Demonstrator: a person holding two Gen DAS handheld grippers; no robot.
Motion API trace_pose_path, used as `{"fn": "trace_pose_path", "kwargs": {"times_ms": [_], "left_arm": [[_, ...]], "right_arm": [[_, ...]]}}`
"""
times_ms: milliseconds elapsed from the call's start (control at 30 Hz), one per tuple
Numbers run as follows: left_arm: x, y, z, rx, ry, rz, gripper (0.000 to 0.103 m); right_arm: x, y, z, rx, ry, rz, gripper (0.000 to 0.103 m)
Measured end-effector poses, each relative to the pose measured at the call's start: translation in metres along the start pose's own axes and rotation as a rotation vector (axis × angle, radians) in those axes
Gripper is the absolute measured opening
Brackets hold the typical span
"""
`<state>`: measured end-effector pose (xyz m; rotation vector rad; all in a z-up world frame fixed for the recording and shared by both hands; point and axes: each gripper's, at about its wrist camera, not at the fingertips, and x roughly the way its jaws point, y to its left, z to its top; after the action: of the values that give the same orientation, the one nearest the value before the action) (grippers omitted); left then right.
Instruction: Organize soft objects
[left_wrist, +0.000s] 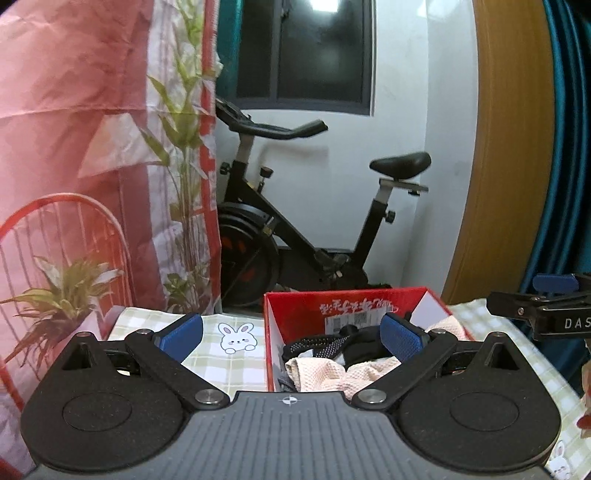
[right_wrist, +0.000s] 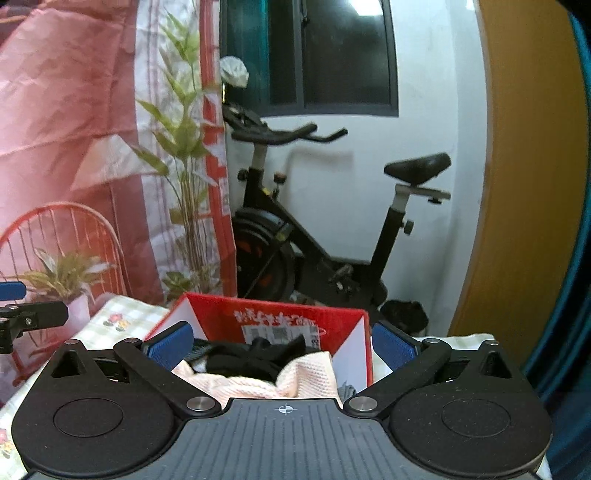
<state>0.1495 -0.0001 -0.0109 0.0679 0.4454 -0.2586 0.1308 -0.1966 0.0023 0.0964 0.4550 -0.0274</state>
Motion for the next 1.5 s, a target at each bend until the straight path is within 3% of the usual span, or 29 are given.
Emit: {"fn": "trace_pose_path", "kwargs": {"times_ms": [200,567,1500], "left_arm": [[-0.042,-0.009,0.009,0.039,-0.042,0.071,0.103],[-0.091,-0.021,0.014,0.059,-0.096,0.091,0.103],[-0.093,-0.019,0.005,0.039,-0.095,0.068,0.103]], "right_arm": [[-0.040,0.014,0.012,-0.001,-0.055,-0.025,0.103],[-0.091,0.020,0.006,0.045,-0.088,-0.023,0.103],[-0.100,0.011,-0.001,0.056,-0.077,-0.050,0.103]]}}
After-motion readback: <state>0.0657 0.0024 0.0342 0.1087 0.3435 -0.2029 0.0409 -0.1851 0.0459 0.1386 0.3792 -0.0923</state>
